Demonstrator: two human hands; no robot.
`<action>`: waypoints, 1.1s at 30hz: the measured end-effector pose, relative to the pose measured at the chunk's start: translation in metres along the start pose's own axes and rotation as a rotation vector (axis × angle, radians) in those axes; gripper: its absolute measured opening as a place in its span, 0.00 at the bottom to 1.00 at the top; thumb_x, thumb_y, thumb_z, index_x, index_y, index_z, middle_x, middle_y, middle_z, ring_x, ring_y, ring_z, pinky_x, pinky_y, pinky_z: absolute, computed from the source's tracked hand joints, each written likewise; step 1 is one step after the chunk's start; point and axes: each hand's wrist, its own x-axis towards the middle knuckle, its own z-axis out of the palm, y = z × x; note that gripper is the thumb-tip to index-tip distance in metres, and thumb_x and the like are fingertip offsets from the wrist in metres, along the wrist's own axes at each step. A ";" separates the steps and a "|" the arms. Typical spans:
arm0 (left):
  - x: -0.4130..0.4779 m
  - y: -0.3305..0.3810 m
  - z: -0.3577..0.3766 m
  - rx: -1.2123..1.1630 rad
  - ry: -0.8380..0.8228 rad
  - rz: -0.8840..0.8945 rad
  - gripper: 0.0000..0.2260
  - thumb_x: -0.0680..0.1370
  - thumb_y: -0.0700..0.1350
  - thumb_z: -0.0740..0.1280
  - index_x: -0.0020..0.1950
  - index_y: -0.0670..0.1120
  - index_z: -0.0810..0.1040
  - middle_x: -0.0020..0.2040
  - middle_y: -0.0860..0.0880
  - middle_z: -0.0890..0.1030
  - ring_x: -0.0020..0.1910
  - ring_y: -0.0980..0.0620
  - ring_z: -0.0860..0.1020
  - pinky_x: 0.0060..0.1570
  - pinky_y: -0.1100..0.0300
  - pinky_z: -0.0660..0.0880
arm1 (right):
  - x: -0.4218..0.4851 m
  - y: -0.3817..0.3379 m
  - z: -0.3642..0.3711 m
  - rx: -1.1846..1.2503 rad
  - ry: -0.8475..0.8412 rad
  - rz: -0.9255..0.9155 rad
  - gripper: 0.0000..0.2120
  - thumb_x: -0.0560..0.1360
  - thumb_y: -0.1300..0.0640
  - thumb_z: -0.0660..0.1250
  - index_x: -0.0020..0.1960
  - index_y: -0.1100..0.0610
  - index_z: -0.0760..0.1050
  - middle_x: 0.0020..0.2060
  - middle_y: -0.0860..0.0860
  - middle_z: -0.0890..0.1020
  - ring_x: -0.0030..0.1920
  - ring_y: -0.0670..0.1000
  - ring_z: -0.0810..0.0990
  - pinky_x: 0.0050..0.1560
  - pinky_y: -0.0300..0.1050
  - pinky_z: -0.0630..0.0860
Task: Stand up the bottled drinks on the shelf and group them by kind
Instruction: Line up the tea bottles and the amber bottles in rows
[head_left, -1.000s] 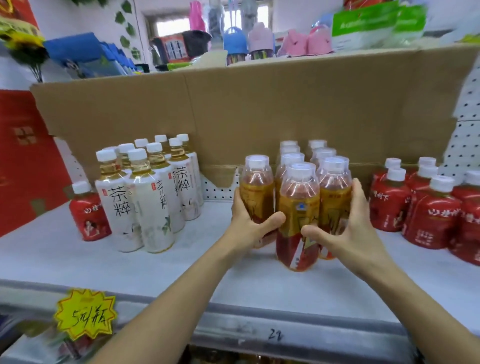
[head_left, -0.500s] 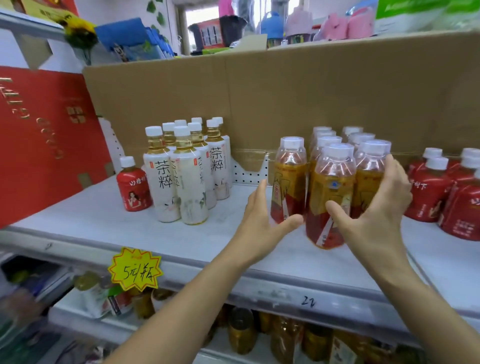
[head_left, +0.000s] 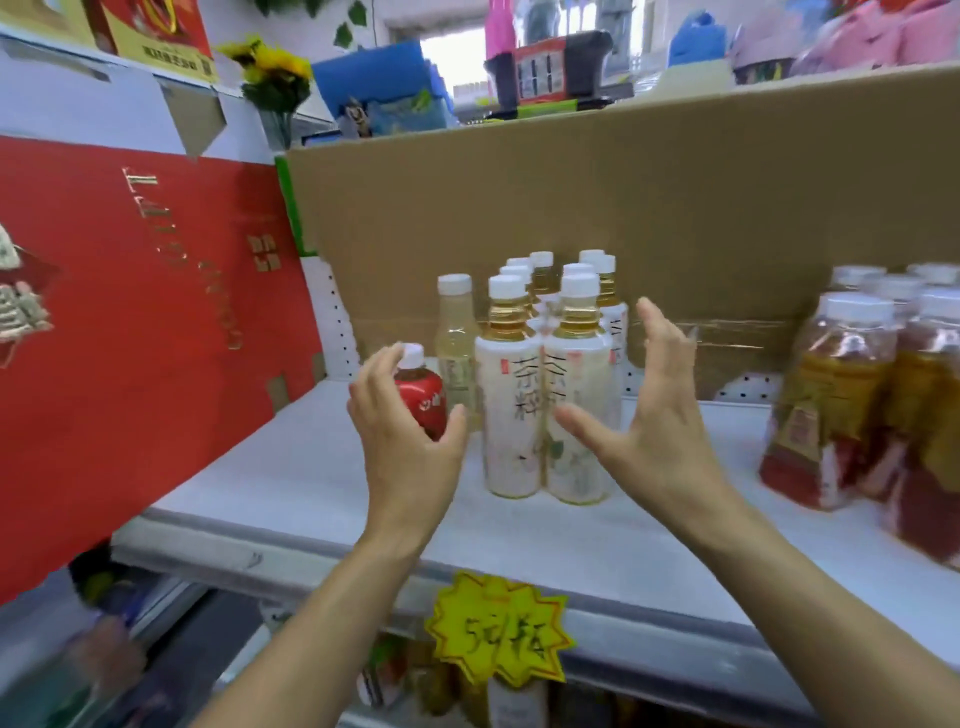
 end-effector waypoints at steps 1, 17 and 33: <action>0.014 -0.015 -0.005 -0.004 -0.052 -0.077 0.34 0.73 0.42 0.74 0.75 0.46 0.62 0.71 0.47 0.64 0.72 0.50 0.62 0.68 0.68 0.59 | 0.002 -0.006 0.010 -0.022 0.063 -0.001 0.47 0.71 0.50 0.77 0.79 0.58 0.52 0.75 0.54 0.59 0.76 0.51 0.56 0.74 0.41 0.56; 0.113 -0.104 -0.030 -0.415 -0.677 -0.387 0.20 0.83 0.59 0.56 0.56 0.49 0.83 0.49 0.49 0.86 0.45 0.52 0.84 0.47 0.56 0.82 | 0.013 -0.078 0.167 0.352 -0.401 0.444 0.40 0.70 0.52 0.77 0.74 0.45 0.57 0.61 0.42 0.70 0.62 0.46 0.72 0.65 0.45 0.71; 0.161 -0.083 0.054 -0.411 -0.827 -0.143 0.26 0.81 0.61 0.58 0.75 0.48 0.64 0.67 0.51 0.73 0.65 0.52 0.73 0.61 0.56 0.68 | -0.011 -0.084 0.140 0.353 -0.351 0.545 0.31 0.68 0.52 0.78 0.62 0.38 0.64 0.54 0.38 0.75 0.53 0.39 0.78 0.45 0.30 0.72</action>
